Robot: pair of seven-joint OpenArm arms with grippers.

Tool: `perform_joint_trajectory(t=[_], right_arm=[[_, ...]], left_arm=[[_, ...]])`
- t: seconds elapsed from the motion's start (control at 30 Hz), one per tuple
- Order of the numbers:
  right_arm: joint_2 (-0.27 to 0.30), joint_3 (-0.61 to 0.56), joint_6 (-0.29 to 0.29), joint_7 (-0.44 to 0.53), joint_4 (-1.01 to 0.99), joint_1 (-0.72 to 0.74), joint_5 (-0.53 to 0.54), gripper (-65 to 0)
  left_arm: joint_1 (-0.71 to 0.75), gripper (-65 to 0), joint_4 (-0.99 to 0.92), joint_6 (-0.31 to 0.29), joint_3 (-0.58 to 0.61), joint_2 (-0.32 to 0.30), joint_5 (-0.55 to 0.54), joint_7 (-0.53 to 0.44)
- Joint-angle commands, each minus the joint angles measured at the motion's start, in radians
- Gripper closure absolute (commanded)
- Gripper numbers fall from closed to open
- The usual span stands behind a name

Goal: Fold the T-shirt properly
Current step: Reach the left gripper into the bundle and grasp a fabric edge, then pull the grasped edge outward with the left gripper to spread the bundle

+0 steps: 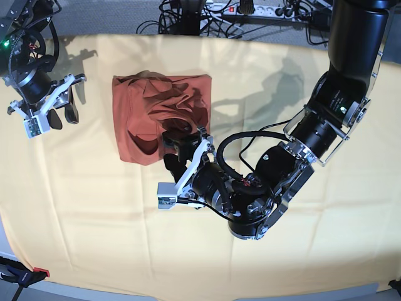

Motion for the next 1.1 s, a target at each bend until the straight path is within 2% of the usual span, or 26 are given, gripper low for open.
perform_joint_trajectory(t=[0.0, 0.13, 0.33, 0.57, 0.77, 1.07], right_arm=[[0.012, 0.005, -0.003, 0.023, 0.017, 0.007, 0.014, -26.8], [0.012, 0.005, -0.004, 0.023, 0.017, 0.007, 0.013, -26.8], [0.012, 0.005, -0.004, 0.023, 0.017, 0.007, 0.013, -26.8], [0.012, 0.005, -0.004, 0.023, 0.017, 0.007, 0.014, -26.8], [0.012, 0.005, -0.003, 0.023, 0.017, 0.007, 0.013, -26.8], [0.012, 0.005, -0.003, 0.023, 0.017, 0.007, 0.013, -26.8]], left_arm=[[-0.036, -33.8, 0.014, -0.005, -0.008, 0.005, -0.021, -0.007], [-0.036, -33.8, 0.014, -0.005, -0.008, 0.005, -0.07, -0.007], [-0.036, -33.8, 0.013, -0.005, -0.007, 0.003, -0.071, -0.007], [-0.036, -33.8, 0.013, -0.005, 0.001, 0.002, -0.043, -0.007], [-0.036, -32.2, 0.013, -0.005, 0.076, 0.002, 0.016, -0.007], [-0.038, -32.2, 0.013, -0.005, 0.078, 0.002, 0.019, -0.007]])
